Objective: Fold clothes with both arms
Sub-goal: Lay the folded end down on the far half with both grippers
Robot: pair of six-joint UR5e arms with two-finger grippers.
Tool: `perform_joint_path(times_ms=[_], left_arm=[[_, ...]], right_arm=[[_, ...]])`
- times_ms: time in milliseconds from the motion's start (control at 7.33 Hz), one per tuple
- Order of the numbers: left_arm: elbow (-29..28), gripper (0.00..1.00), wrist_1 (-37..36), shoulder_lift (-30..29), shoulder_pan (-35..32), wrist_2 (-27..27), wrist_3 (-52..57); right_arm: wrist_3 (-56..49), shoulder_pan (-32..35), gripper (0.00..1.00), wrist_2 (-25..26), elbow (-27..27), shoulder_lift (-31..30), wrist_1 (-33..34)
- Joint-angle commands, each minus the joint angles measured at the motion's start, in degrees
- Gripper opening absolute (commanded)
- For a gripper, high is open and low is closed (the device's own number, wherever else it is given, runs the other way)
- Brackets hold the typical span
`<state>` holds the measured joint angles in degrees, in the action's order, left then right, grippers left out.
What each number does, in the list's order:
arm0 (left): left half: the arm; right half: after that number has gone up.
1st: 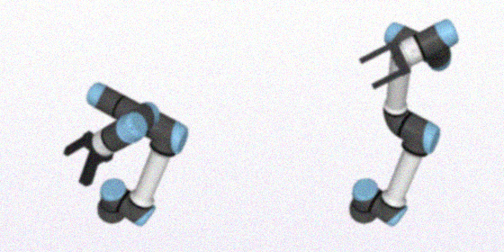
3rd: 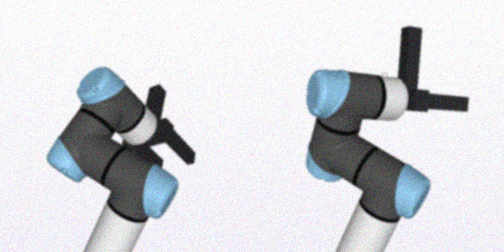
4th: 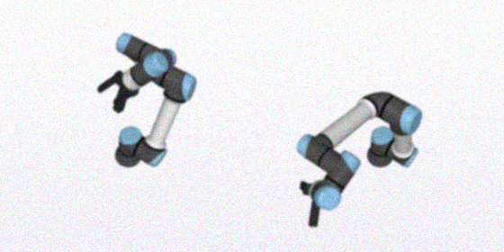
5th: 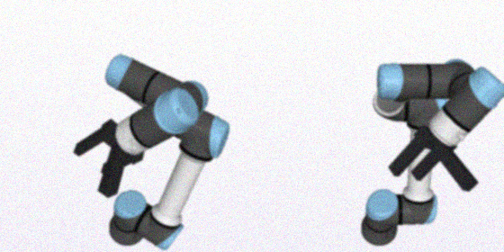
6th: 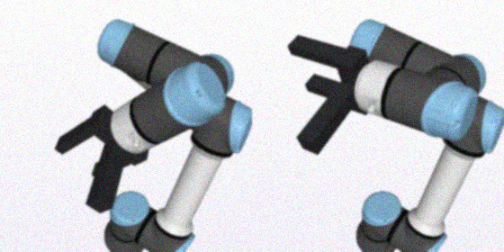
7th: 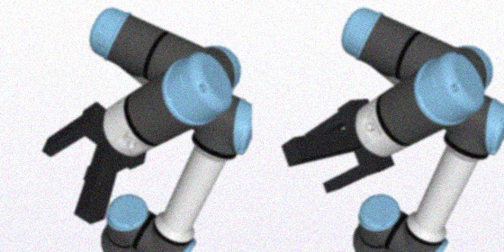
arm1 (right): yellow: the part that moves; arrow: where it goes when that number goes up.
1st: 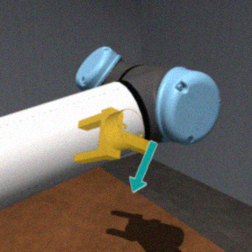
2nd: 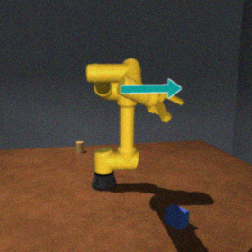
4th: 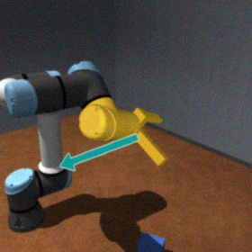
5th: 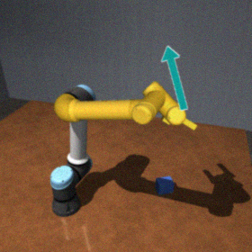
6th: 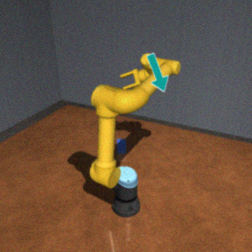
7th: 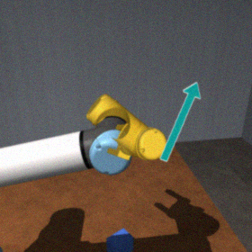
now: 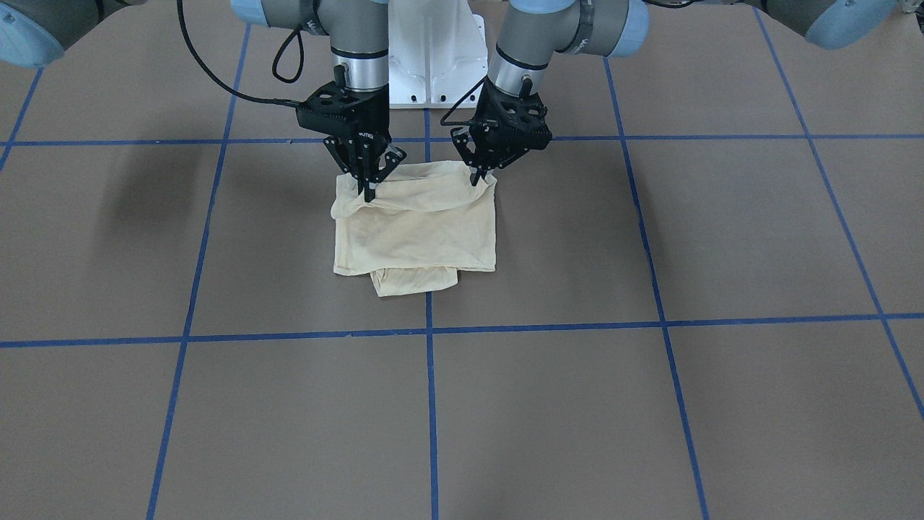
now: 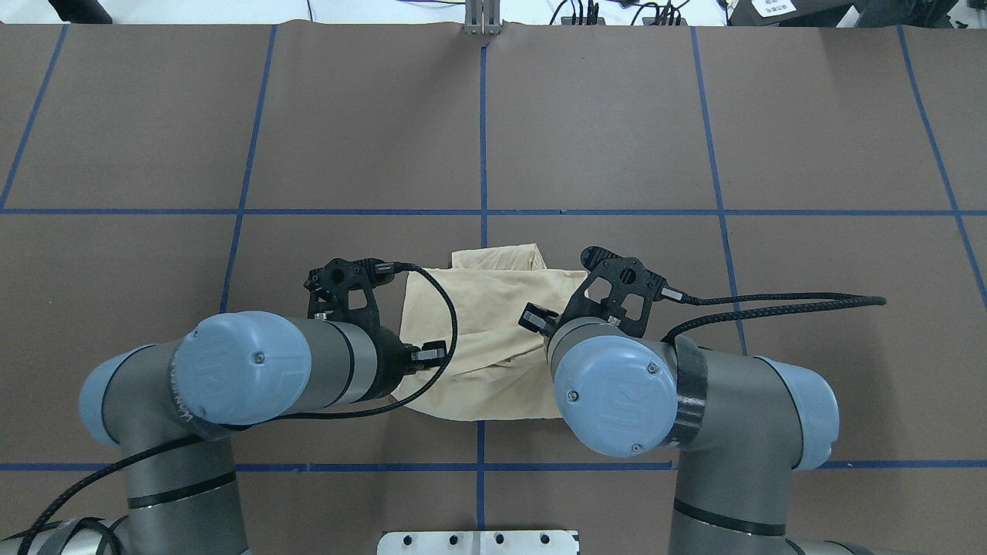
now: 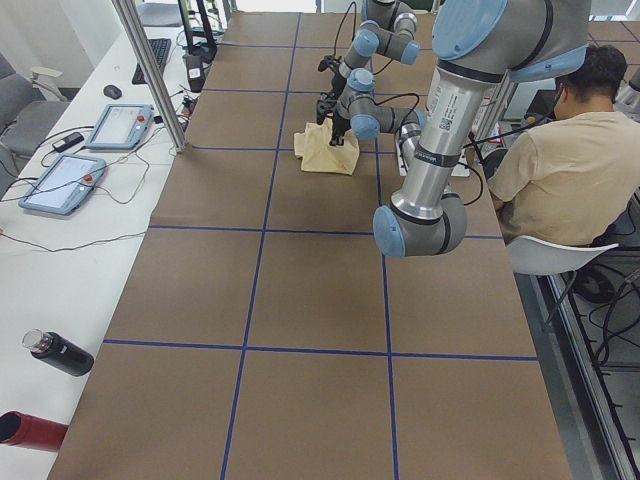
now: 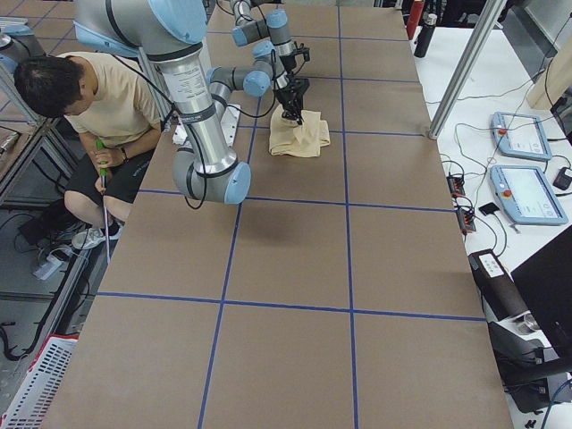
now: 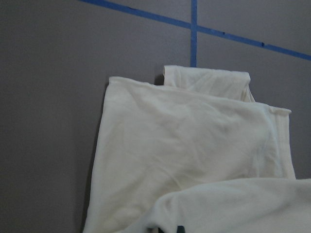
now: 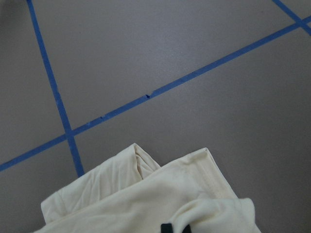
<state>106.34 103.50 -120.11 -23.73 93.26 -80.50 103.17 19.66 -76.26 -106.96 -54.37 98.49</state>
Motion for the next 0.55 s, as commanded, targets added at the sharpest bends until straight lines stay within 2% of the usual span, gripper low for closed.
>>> perform_joint_path(times_ms=[0,136,273,409], left_arm=[[-7.6,0.0,2.65,-2.66,-4.11,-0.01,4.72],[-10.86,0.0,6.67,-2.76,-5.78,-0.01,6.65],[-12.11,0.0,7.85,-2.67,-6.67,0.08,8.85],[-12.03,0.99,8.03,-2.76,-7.2,0.34,12.18]], right_arm=[[-2.6,2.05,0.0,-0.2,7.01,1.63,-4.25],[-5.06,2.92,0.0,-0.29,10.08,1.98,-7.66],[-6.48,4.76,0.62,-3.16,12.55,2.07,-10.22],[-11.71,6.17,1.0,-5.19,13.01,3.03,-10.33]])
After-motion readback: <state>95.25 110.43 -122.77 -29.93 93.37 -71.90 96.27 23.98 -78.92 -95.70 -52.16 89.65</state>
